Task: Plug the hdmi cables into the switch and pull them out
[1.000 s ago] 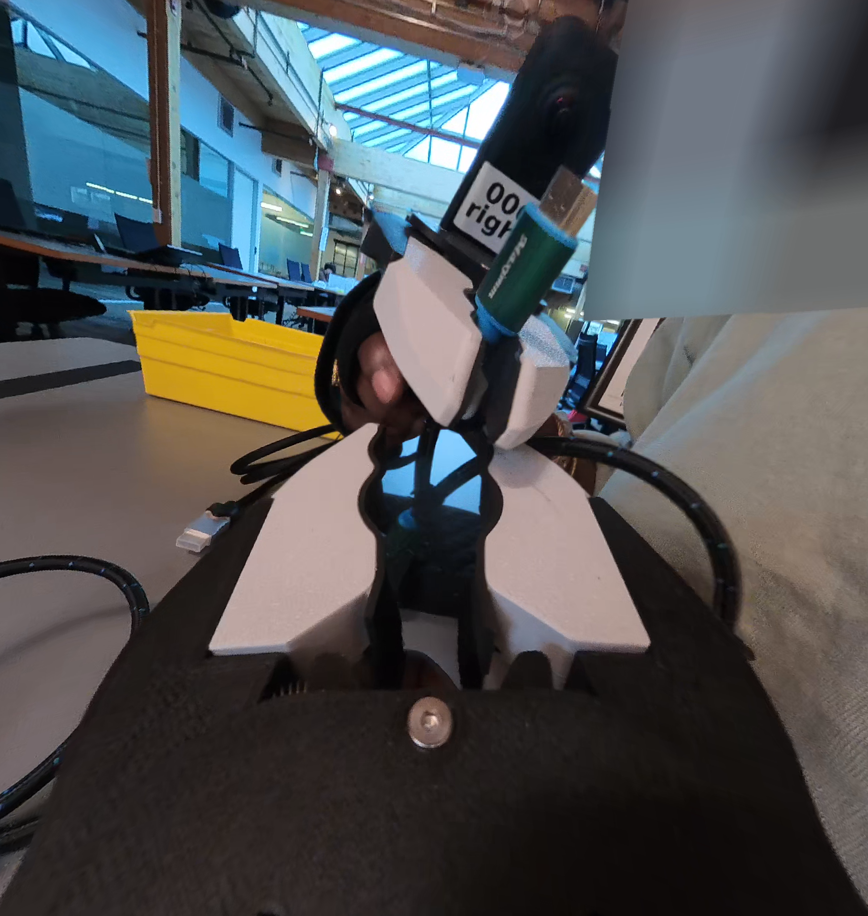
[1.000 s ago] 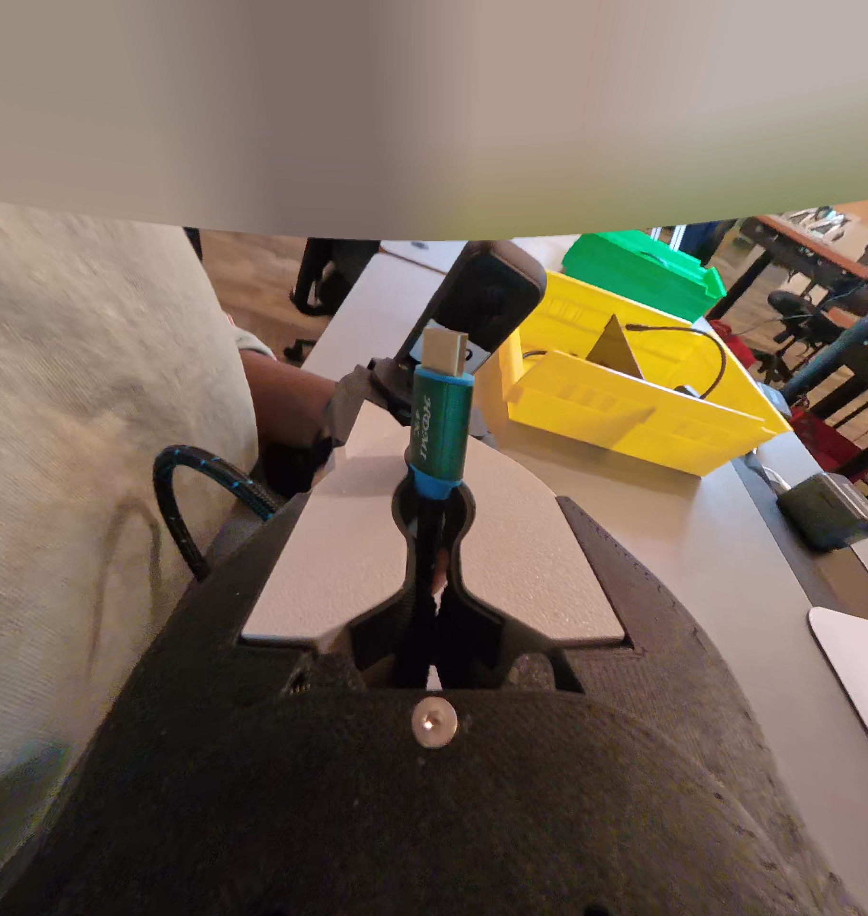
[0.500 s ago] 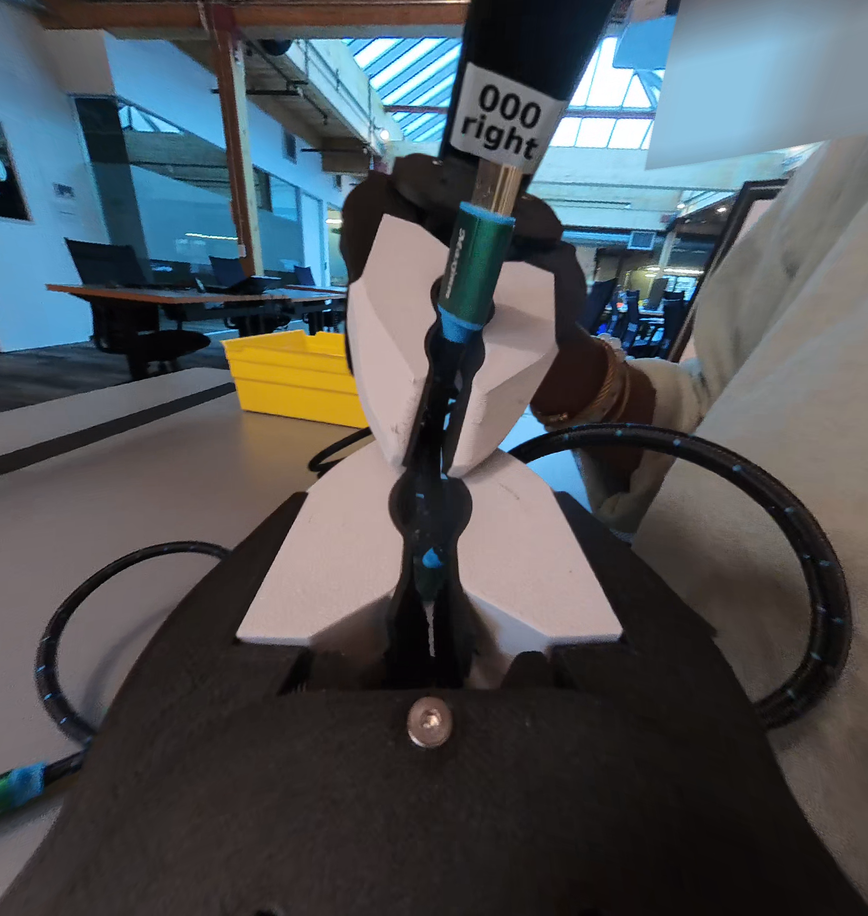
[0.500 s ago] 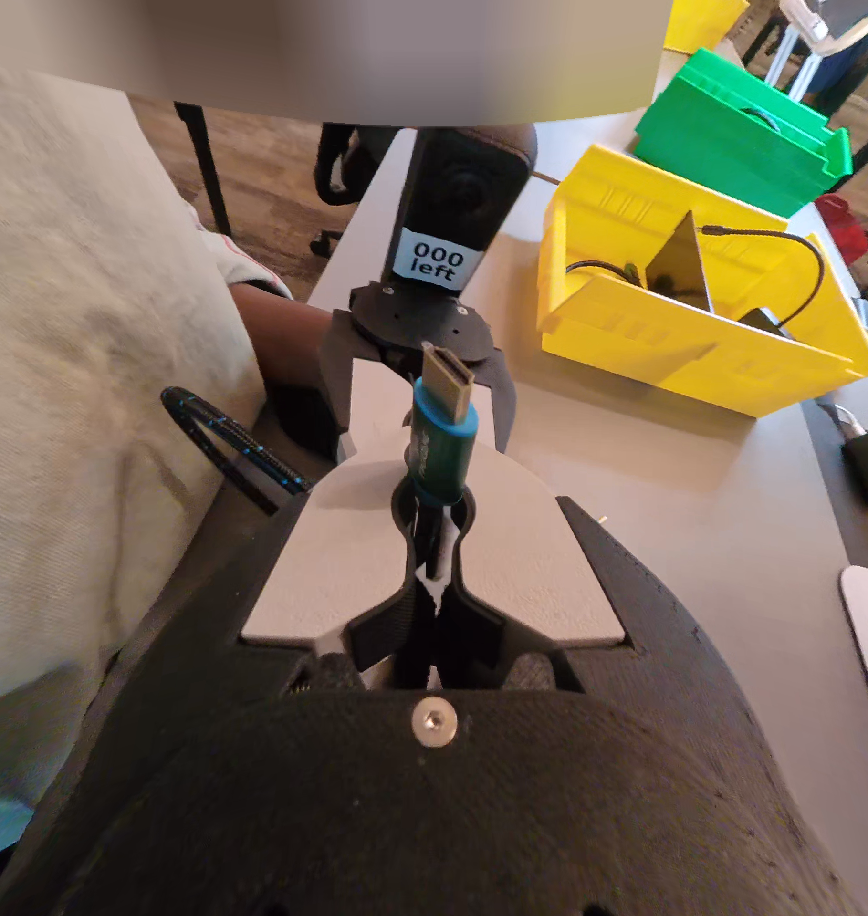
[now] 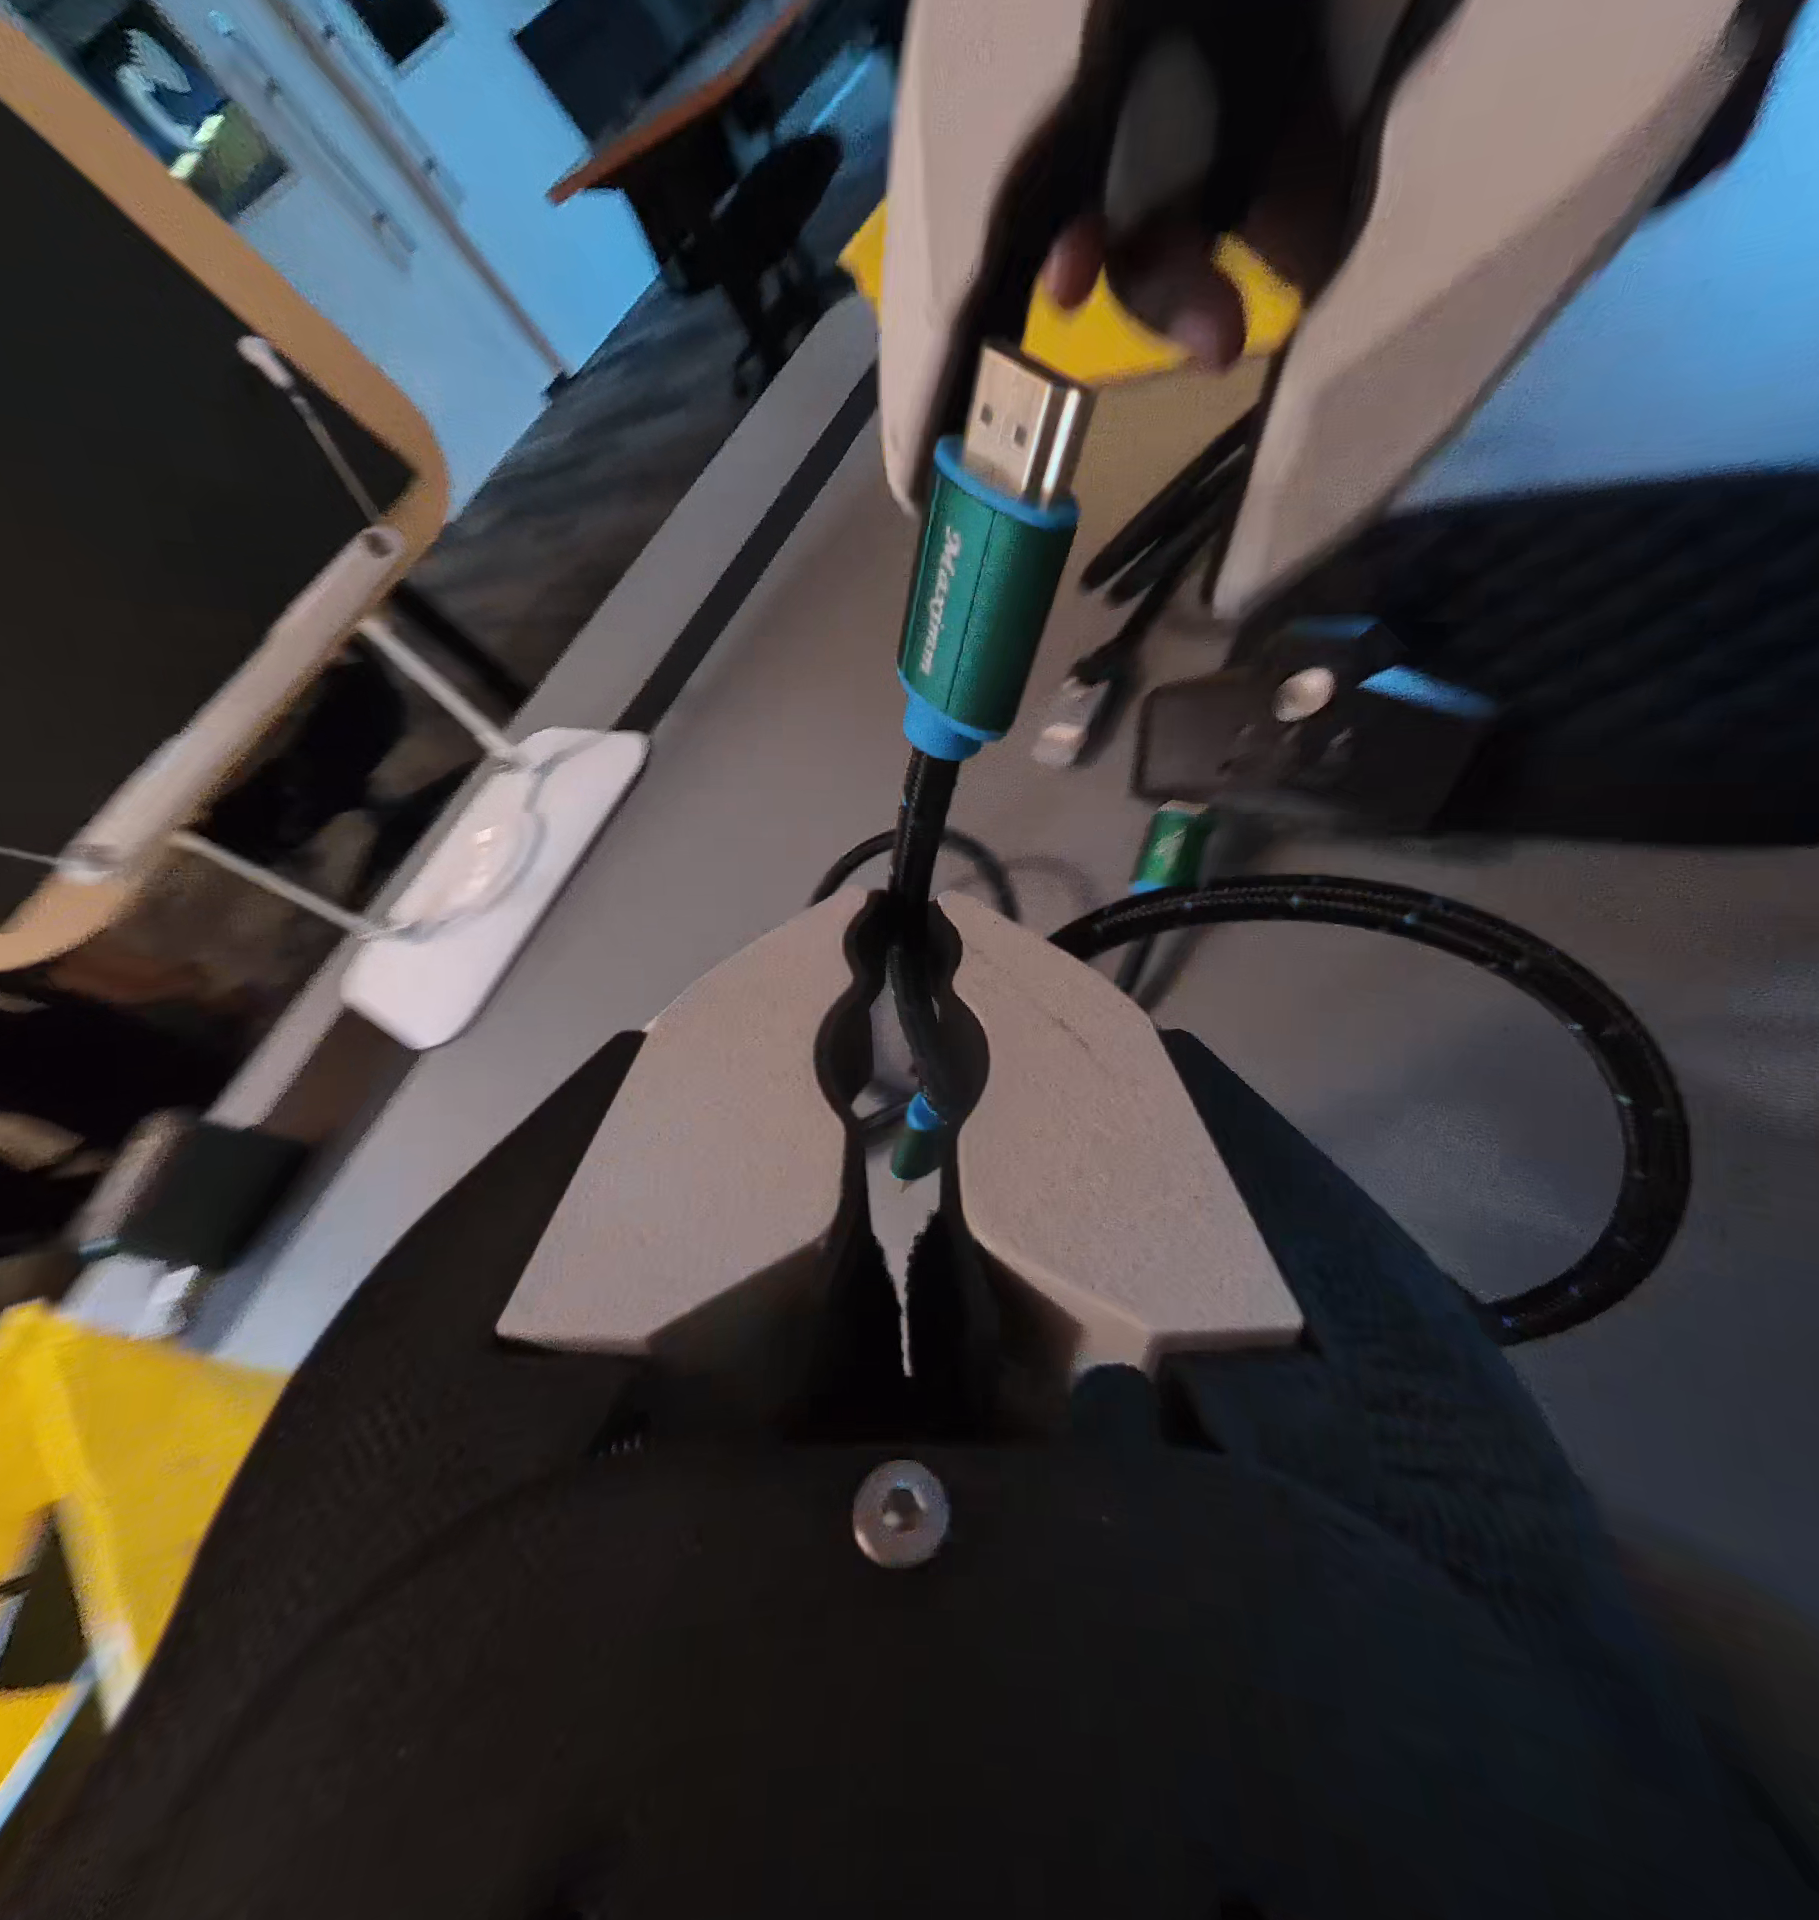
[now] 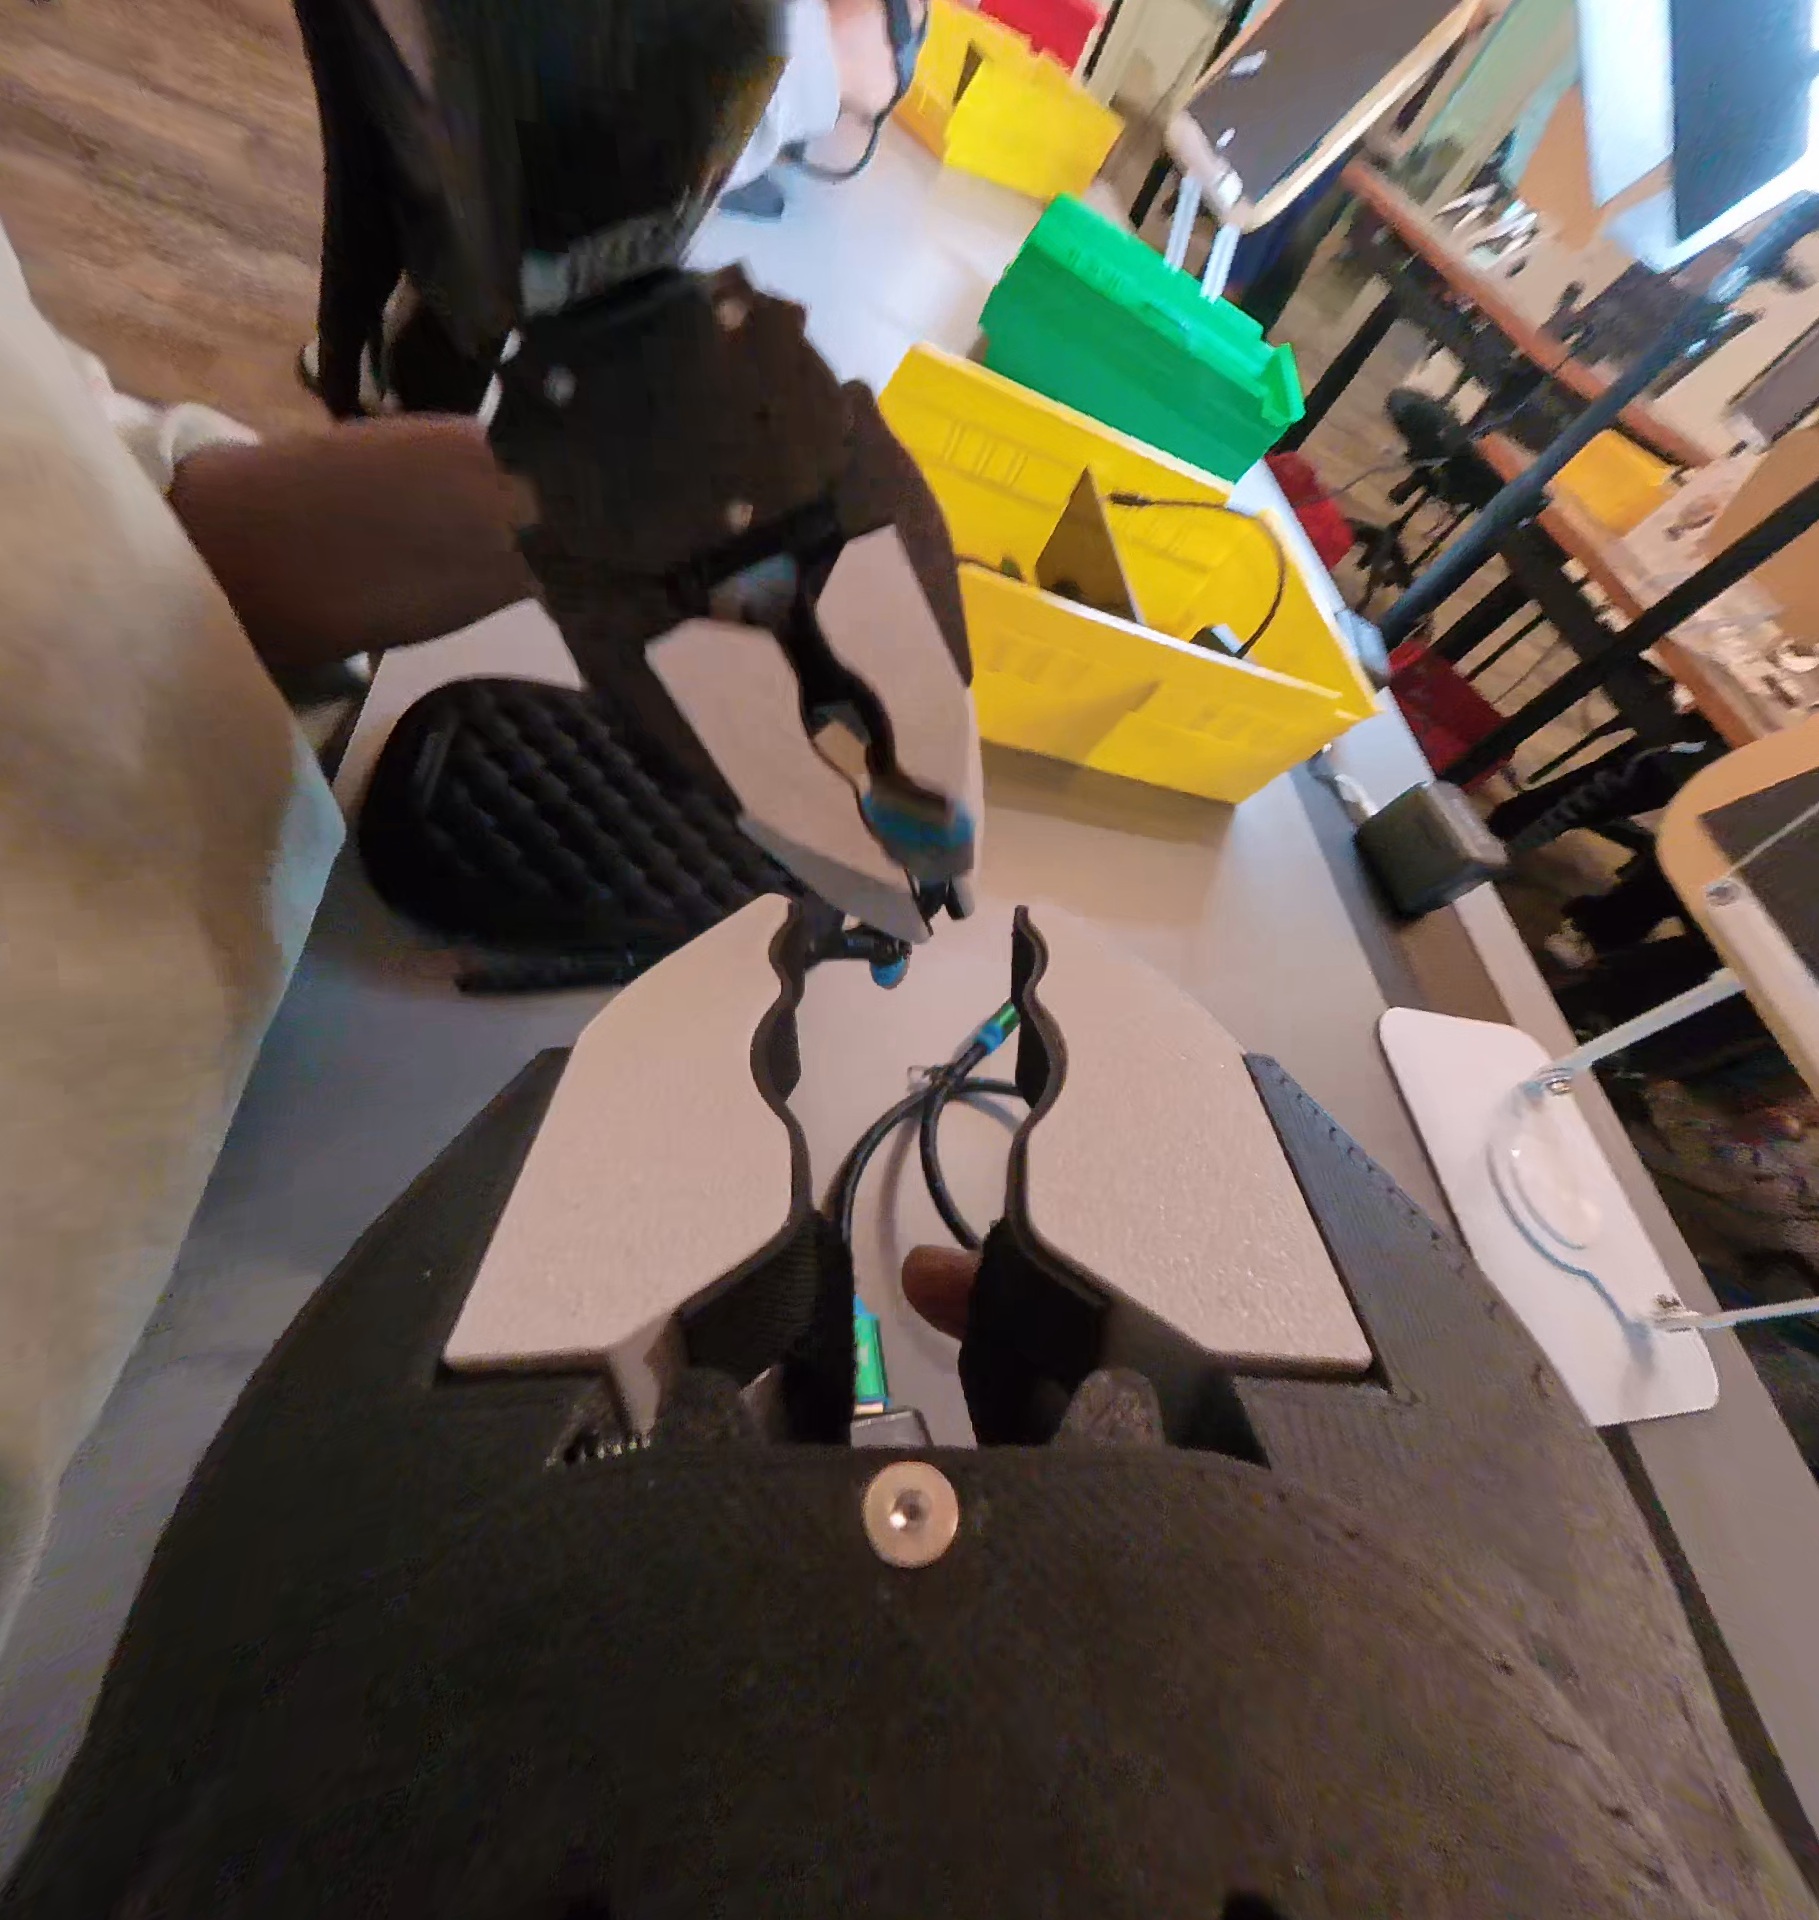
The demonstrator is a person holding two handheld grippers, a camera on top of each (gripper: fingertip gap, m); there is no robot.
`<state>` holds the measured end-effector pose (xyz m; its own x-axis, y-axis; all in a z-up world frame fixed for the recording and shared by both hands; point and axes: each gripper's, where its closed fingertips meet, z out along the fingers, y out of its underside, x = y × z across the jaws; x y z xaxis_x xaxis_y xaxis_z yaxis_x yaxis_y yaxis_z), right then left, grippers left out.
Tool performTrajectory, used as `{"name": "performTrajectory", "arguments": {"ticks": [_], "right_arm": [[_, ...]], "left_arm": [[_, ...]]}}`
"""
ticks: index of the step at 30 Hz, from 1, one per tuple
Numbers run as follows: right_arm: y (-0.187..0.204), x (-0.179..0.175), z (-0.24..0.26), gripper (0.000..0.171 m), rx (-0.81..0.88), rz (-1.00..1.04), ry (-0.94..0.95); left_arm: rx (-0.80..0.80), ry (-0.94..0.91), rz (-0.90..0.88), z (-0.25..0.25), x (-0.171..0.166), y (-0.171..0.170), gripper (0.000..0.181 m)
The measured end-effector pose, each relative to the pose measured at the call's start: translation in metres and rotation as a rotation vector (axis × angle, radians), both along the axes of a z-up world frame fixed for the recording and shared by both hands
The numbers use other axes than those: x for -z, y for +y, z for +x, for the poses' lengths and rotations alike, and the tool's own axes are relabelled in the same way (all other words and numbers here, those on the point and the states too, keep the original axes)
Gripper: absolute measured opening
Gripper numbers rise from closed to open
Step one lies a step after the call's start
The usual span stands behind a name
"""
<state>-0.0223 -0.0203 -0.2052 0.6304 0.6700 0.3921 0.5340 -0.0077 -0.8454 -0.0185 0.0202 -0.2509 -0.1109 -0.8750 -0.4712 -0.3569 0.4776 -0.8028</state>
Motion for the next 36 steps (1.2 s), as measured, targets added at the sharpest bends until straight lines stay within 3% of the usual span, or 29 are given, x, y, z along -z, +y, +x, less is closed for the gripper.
{"name": "performTrajectory", "arguments": {"ticks": [4,10,12,19,24,27,30,33,36], "right_arm": [[0.001,-0.013,-0.002,0.035,0.063,0.008,0.078],[0.005,0.008,0.007,0.029,0.145,-0.021,-0.033],[0.004,0.012,0.006,0.022,0.128,0.006,-0.090],[0.008,0.010,0.003,0.021,0.116,0.056,-0.144],[0.015,0.008,0.001,0.021,0.124,0.087,-0.173],[0.018,0.009,-0.008,0.021,0.097,0.073,-0.147],[0.017,0.007,-0.019,0.021,0.048,0.056,-0.088],[0.017,0.014,-0.016,0.021,0.036,0.021,-0.102],[0.016,0.026,-0.004,0.021,0.033,0.036,-0.248]], "left_arm": [[-0.107,0.005,0.218,0.007,-0.001,0.006,0.007],[-0.145,-0.003,0.278,0.013,0.003,0.004,0.007],[-0.145,0.008,0.280,0.013,0.006,0.004,0.007],[-0.149,-0.039,0.228,0.011,0.004,0.007,0.008],[-0.038,-0.234,0.069,0.010,-0.018,-0.006,0.028],[0.000,-0.260,0.021,0.012,-0.013,-0.006,0.025],[-0.001,-0.238,0.098,0.013,-0.006,-0.003,0.000],[0.051,-0.203,0.088,0.011,-0.007,-0.009,0.000],[0.096,-0.140,0.101,0.008,-0.006,-0.009,0.000]]}}
